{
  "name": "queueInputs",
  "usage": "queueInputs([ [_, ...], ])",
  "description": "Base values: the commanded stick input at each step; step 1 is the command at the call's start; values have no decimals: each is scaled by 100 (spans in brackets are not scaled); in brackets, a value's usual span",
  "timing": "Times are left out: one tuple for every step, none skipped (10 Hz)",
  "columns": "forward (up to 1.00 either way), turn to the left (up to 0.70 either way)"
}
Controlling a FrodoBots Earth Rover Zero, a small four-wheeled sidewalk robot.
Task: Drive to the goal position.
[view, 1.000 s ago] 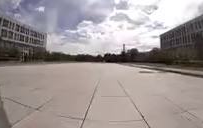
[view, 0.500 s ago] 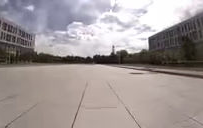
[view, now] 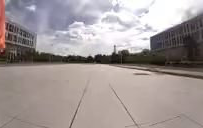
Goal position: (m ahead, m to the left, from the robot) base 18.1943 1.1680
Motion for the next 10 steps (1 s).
queueInputs([
  [100,0],
  [100,0],
  [100,0],
  [100,0],
  [100,0],
  [100,0],
  [100,0],
  [100,0],
  [100,0],
  [100,0],
])
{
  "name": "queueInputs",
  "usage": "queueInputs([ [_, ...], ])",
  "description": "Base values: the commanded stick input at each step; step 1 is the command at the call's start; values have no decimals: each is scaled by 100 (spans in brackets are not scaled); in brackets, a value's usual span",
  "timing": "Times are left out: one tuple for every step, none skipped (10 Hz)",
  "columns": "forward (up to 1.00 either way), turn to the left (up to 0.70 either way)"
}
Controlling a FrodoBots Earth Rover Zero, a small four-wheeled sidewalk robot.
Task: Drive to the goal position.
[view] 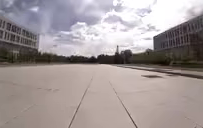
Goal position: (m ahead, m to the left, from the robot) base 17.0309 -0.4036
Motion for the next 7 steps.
queueInputs([
  [100,0],
  [100,0],
  [100,0],
  [100,0],
  [100,0],
  [100,0],
  [100,0],
])
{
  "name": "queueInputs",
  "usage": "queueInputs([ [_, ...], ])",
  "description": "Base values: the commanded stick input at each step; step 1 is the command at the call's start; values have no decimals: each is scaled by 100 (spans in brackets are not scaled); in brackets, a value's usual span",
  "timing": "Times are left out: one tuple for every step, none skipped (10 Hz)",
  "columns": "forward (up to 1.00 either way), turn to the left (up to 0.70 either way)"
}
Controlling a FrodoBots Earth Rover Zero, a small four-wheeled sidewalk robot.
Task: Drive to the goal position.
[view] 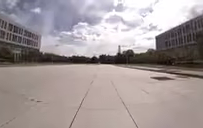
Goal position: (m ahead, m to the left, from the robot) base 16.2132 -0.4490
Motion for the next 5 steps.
queueInputs([
  [100,0],
  [100,0],
  [100,0],
  [100,0],
  [100,0],
])
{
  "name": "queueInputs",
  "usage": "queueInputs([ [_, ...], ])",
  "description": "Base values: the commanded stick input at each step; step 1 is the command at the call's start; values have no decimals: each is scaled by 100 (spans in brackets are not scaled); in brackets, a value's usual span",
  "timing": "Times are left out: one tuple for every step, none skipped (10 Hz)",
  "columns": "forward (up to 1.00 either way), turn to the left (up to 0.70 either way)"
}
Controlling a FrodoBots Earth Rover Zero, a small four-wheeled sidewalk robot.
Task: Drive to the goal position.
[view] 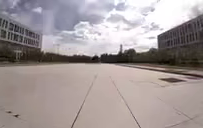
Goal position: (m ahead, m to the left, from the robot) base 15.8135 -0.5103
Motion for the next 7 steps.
queueInputs([
  [100,0],
  [100,0],
  [100,0],
  [100,0],
  [100,0],
  [100,0],
  [100,0],
])
